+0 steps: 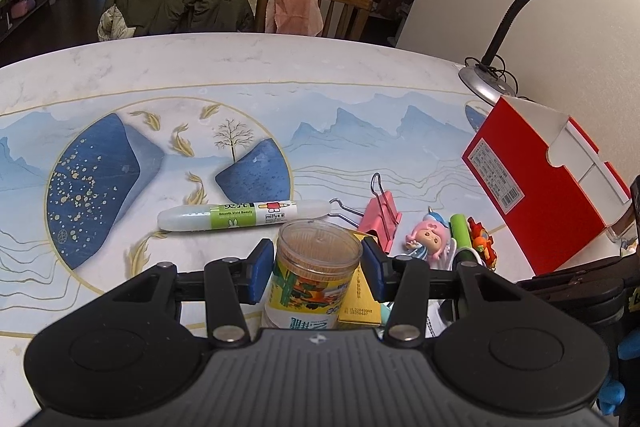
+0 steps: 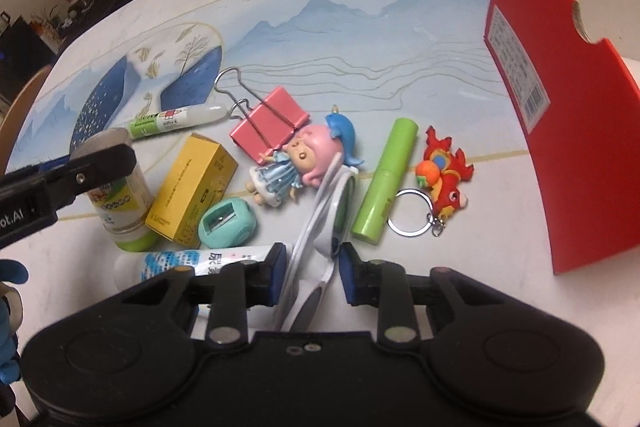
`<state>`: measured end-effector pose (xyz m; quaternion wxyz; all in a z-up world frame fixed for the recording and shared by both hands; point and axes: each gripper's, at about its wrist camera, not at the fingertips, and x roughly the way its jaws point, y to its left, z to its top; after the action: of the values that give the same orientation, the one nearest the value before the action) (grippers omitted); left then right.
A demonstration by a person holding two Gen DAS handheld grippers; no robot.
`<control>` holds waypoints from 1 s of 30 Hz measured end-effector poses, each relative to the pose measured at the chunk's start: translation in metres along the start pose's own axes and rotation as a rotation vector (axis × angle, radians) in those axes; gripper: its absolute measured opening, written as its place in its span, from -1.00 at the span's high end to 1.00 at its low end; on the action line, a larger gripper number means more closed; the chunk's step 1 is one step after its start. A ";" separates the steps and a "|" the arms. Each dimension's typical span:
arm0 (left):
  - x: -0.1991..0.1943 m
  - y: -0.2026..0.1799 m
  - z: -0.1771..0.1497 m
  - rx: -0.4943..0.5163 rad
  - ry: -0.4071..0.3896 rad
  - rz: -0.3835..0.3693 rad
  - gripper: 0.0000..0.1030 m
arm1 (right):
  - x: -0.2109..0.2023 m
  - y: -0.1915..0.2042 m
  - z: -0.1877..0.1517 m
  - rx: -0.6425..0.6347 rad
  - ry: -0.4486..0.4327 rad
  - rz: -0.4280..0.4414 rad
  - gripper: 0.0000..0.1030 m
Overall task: Organize rigid objects
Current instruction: 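Grasp the green-capped jar with the left gripper while the right gripper grasps the sunglasses, then carry the jar with the left gripper into the shoebox while the right gripper carries the sunglasses in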
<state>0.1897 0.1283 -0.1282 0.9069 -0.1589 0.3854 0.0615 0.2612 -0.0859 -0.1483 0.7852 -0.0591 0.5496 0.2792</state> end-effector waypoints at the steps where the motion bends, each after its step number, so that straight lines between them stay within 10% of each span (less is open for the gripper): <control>1: -0.001 0.000 -0.001 -0.004 0.000 0.001 0.11 | -0.002 -0.003 -0.001 0.012 -0.005 0.009 0.62; 30: -0.063 -0.091 0.051 0.049 -0.116 -0.133 0.13 | -0.131 -0.092 0.020 0.129 -0.243 0.130 0.62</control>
<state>0.2013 0.0606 -0.0279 0.9333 -0.1579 0.3224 0.0008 0.2931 -0.2039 -0.0431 0.8284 0.0614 0.4698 0.2988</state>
